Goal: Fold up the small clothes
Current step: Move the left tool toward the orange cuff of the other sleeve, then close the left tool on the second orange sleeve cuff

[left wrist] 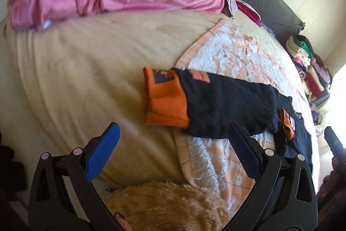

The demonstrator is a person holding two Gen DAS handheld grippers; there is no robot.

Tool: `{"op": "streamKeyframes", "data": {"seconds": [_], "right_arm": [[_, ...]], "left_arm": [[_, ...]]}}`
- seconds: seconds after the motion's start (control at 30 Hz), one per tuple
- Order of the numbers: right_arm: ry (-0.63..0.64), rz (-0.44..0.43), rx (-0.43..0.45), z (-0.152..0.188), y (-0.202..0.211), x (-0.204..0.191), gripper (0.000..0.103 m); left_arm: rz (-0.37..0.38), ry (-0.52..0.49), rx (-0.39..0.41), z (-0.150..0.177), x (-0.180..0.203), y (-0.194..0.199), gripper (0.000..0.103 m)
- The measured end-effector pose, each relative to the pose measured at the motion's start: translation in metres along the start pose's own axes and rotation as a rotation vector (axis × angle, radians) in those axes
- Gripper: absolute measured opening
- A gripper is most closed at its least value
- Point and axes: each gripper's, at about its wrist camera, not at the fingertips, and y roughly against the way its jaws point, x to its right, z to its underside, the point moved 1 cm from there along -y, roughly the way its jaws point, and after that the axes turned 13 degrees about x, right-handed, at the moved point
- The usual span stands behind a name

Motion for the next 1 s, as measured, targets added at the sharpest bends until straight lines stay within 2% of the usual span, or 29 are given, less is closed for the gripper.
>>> {"op": "streamKeyframes", "data": {"seconds": [0.13, 0.2, 0.3, 0.4, 0.5, 0.6, 0.67, 0.73, 0.87, 1.0], "right_arm": [[-0.008, -0.016, -0.002, 0.002, -0.001, -0.004, 0.097], [-0.014, -0.016, -0.012, 0.006, -0.004, -0.003, 0.097], [-0.026, -0.014, -0.020, 0.012, -0.005, -0.002, 0.097], [-0.037, -0.011, -0.029, 0.016, -0.006, 0.000, 0.097], [-0.043, -0.004, -0.033, 0.019, -0.007, 0.003, 0.097], [-0.053, -0.003, -0.036, 0.022, -0.007, 0.007, 0.097], [-0.060, 0.001, -0.041, 0.025, -0.009, 0.010, 0.097], [-0.066, 0.007, -0.050, 0.029, -0.010, 0.013, 0.097], [-0.085, 0.018, -0.059, 0.033, -0.009, 0.023, 0.097], [-0.098, 0.042, -0.055, 0.035, -0.006, 0.034, 0.097]], "left_arm": [[0.100, 0.116, -0.075, 0.007, -0.015, -0.015, 0.092], [0.127, 0.154, -0.093, 0.007, -0.019, -0.021, 0.088], [0.145, 0.184, -0.118, 0.004, -0.023, -0.031, 0.083], [0.130, 0.196, -0.118, -0.004, -0.023, -0.040, 0.078], [0.122, 0.203, -0.116, -0.012, -0.022, -0.048, 0.067], [0.118, 0.207, -0.119, -0.019, -0.021, -0.054, 0.051], [0.123, 0.208, -0.118, -0.023, -0.020, -0.056, 0.031], [0.144, 0.218, -0.110, -0.026, -0.020, -0.058, 0.018], [0.201, 0.234, -0.059, -0.034, -0.011, -0.050, 0.012], [0.232, 0.175, -0.006, -0.044, 0.016, -0.037, 0.012]]}}
